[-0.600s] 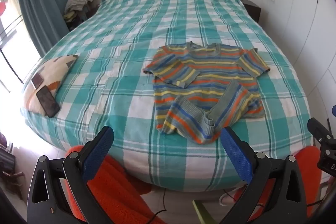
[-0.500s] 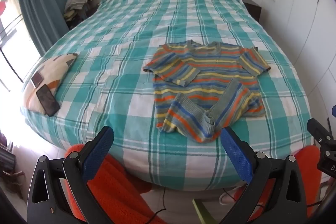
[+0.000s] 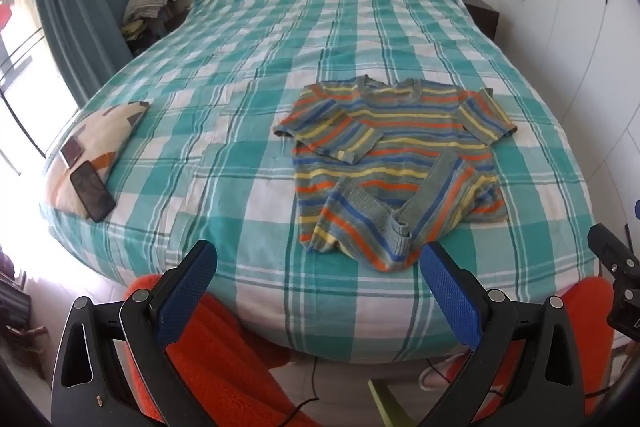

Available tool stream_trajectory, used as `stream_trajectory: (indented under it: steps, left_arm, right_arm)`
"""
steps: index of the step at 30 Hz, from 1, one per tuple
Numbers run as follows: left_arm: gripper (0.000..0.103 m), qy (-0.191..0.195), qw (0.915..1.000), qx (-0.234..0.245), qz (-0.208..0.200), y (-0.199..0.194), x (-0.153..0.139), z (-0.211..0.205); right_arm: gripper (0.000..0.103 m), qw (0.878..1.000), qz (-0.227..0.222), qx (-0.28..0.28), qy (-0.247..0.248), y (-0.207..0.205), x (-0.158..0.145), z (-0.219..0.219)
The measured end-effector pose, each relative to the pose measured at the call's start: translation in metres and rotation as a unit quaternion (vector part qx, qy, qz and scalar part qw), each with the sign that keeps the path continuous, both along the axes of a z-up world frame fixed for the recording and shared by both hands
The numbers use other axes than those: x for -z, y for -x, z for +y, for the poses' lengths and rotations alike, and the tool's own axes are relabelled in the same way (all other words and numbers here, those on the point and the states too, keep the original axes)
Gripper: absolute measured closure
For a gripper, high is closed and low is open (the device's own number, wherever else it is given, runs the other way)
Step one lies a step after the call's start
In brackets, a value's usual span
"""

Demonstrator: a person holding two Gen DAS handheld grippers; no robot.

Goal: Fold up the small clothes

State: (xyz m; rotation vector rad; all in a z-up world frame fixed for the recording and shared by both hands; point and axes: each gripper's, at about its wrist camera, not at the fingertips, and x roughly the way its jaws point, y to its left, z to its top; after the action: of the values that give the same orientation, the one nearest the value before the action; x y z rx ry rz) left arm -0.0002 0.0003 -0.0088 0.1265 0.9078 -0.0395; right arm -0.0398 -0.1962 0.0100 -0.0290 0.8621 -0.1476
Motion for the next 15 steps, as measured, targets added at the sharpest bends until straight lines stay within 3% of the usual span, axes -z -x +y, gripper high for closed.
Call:
stream_trajectory:
  steps: [15]
  left_arm:
    - [0.001, -0.007, 0.9999, 0.009, -0.001, 0.0023, -0.0010, -0.0069]
  right_arm:
    - [0.000, 1.000, 0.003, 0.000, -0.003, 0.0017, 0.0020, 0.0015]
